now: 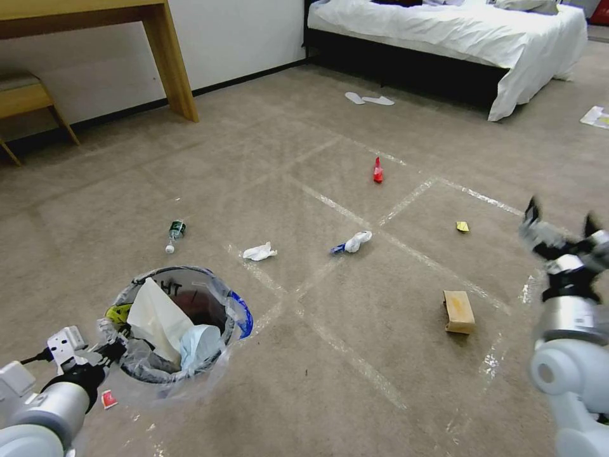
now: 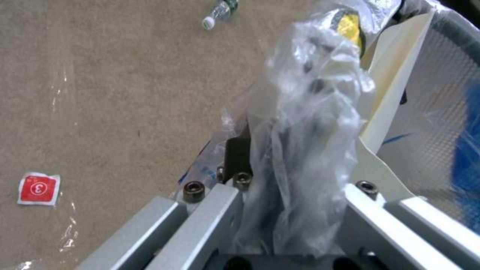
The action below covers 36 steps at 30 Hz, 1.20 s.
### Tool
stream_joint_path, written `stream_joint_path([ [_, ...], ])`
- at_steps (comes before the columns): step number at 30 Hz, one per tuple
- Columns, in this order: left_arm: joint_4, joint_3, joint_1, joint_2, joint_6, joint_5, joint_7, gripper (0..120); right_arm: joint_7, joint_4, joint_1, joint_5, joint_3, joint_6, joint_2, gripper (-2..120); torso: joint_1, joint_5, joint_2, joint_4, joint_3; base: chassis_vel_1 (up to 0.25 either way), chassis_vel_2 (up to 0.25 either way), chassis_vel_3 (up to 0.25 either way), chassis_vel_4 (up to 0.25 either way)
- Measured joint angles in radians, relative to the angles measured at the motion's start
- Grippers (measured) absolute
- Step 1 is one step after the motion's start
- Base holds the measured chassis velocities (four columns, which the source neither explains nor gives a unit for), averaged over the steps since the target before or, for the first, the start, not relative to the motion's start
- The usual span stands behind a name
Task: Pick up the trash bin and place the garbage on the floor into it.
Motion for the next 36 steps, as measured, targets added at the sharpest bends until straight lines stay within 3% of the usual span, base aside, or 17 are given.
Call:
stream_joint_path([
  [1,0.002,0.000,0.001,0.000,-0.002,0.003,0.002,1,0.055,-0.044,0.017,0.038,-0.017,-0.078,0.000,100,0.000,0.0001,0.000,0.0001,0.000,0.000,0.000,0.000,0.000],
  [4,0.004,0.000,0.001,0.002,-0.003,0.003,0.003,1,0.099,-0.078,0.033,0.081,-0.030,-0.147,-0.003,100,0.000,-0.0001,0.000,0.0000,0.000,0.000,0.000,0.000,0.000],
  [5,0.007,0.000,0.001,0.004,-0.003,0.003,0.004,1,0.137,-0.115,0.056,0.131,-0.045,-0.218,-0.008,100,0.000,0.0001,0.000,-0.0001,0.000,0.000,0.000,0.000,0.000],
  [9,0.011,0.000,0.000,0.007,-0.005,0.003,0.004,1,0.172,-0.165,0.096,0.180,-0.068,-0.288,-0.017,100,0.000,-0.0002,0.000,-0.0001,0.000,0.000,0.000,0.000,0.000],
  [11,0.020,0.000,0.000,0.009,-0.010,0.005,0.008,1,0.200,-0.263,0.176,0.209,-0.125,-0.360,-0.035,100,0.000,-0.0002,0.000,0.0000,0.000,0.000,0.000,0.000,0.000],
  [18,0.039,0.014,-0.014,0.021,-0.014,0.006,0.009,1,0.198,-0.482,0.317,0.154,-0.230,-0.424,-0.049,100,0.000,0.0000,0.000,0.0001,0.000,0.000,0.000,0.000,0.000],
  [21,0.041,0.016,-0.015,0.023,-0.014,0.007,0.009,1,0.191,-0.511,0.331,0.136,-0.246,-0.432,-0.054,100,0.000,-0.0001,0.000,-0.0003,0.000,0.000,0.000,0.000,0.000],
  [24,0.041,0.011,-0.009,0.028,-0.019,0.007,0.012,1,0.158,-0.645,0.412,0.035,-0.342,-0.437,-0.067,100,0.000,-0.0001,0.000,0.0000,0.000,0.000,0.000,0.000,0.000],
  [36,0.032,-0.004,0.005,0.022,-0.032,0.009,0.020,1,0.159,-0.780,0.552,-0.046,-0.530,-0.455,-0.031,99,0.000,-0.0002,0.000,0.0002,0.000,0.000,0.000,0.000,0.000],
])
